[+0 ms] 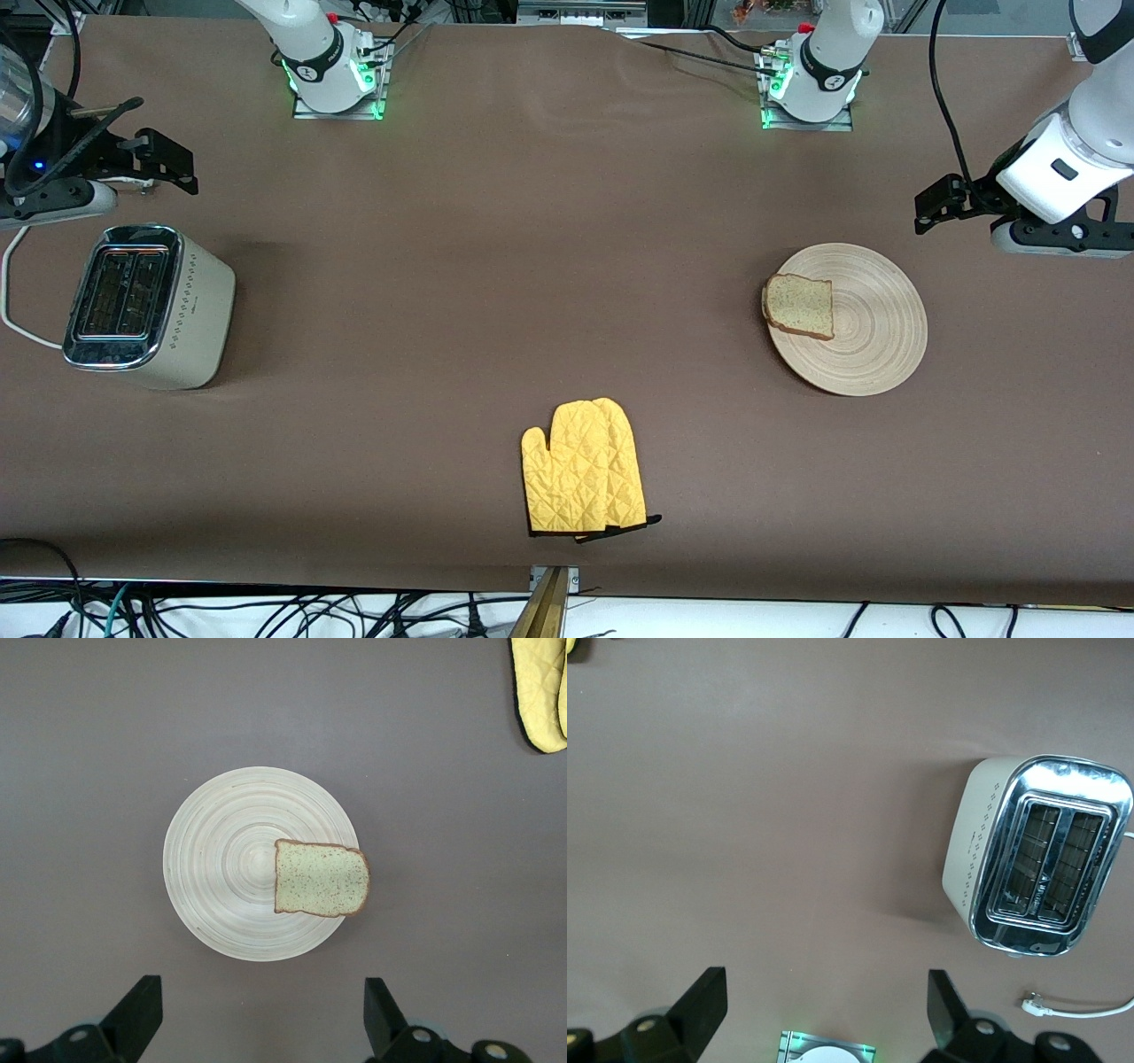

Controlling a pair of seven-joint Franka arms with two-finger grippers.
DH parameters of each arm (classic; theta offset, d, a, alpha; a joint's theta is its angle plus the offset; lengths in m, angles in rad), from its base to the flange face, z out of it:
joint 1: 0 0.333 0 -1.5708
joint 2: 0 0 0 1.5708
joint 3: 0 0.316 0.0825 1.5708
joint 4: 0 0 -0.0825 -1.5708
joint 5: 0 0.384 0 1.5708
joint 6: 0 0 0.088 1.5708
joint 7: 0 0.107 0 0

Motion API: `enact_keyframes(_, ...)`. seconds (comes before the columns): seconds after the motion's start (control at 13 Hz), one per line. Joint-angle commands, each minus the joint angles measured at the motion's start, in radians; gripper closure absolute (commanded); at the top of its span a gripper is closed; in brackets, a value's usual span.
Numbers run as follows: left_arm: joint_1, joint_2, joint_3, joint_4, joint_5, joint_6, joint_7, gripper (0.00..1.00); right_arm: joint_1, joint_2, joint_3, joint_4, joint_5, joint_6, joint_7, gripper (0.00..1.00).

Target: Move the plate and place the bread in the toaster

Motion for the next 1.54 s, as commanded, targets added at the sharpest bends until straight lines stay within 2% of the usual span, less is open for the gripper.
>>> enact_keyframes(0.0,-0.007,-0.002,-0.001,0.011,0.021,-0.012,-0.017,0.0,0.0,-0.008,0.002,-0.005,0.01,-0.01,-0.008,0.0)
enact_keyframes(0.62,-0.003,-0.002,0.001,0.011,0.019,-0.016,-0.012,0.0,0.0,-0.008,0.002,-0.011,0.012,-0.01,-0.01,0.0)
enact_keyframes(0.77,0.011,0.015,0.01,0.011,-0.007,-0.016,0.076,0.0,0.0,-0.008,0.002,-0.014,0.012,-0.009,-0.01,0.0)
enact_keyframes(1.15,0.277,0.196,0.018,0.014,-0.232,-0.009,0.38,0.0,0.0,-0.008,0.002,-0.02,0.012,-0.009,-0.01,0.0)
enact_keyframes(1.46,0.481,0.434,0.019,0.037,-0.43,-0.008,0.648,0.0,0.0,-0.008,0.002,-0.023,0.012,-0.009,-0.01,0.0)
